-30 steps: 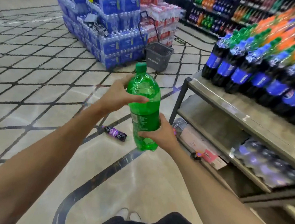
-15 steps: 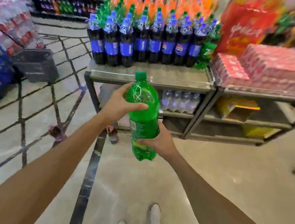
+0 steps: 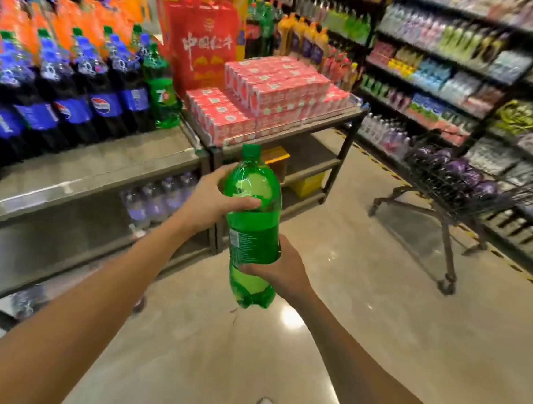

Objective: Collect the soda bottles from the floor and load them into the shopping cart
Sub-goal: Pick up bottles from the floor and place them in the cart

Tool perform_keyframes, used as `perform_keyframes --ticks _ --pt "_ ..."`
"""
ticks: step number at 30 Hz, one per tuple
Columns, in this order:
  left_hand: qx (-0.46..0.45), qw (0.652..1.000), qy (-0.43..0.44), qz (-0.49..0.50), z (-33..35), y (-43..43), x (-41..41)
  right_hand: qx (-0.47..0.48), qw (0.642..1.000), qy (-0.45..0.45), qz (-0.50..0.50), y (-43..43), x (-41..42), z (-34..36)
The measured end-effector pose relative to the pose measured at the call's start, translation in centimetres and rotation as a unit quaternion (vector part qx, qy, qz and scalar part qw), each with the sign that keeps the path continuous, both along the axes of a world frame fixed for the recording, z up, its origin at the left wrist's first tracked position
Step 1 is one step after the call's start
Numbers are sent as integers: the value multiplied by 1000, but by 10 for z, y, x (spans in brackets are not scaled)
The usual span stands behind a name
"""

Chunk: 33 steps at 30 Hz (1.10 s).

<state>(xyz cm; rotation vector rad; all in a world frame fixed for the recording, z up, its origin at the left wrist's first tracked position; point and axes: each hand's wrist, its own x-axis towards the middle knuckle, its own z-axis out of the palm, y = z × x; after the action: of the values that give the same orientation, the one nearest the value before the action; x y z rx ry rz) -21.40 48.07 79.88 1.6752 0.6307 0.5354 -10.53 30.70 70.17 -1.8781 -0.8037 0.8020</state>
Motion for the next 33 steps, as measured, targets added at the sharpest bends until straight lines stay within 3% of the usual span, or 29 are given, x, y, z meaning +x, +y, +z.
perform_keyframes --ticks 9,18,33 --pt "2 989 13 -146 -3 -8 186 -14 995 -2 -103 -33 143 -1" --pt "-11 964 15 -264 -10 34 353 -11 979 8 -205 -2 269 -7" --pt "11 934 -12 -356 8 64 617 16 943 -2 -333 33 481 4"
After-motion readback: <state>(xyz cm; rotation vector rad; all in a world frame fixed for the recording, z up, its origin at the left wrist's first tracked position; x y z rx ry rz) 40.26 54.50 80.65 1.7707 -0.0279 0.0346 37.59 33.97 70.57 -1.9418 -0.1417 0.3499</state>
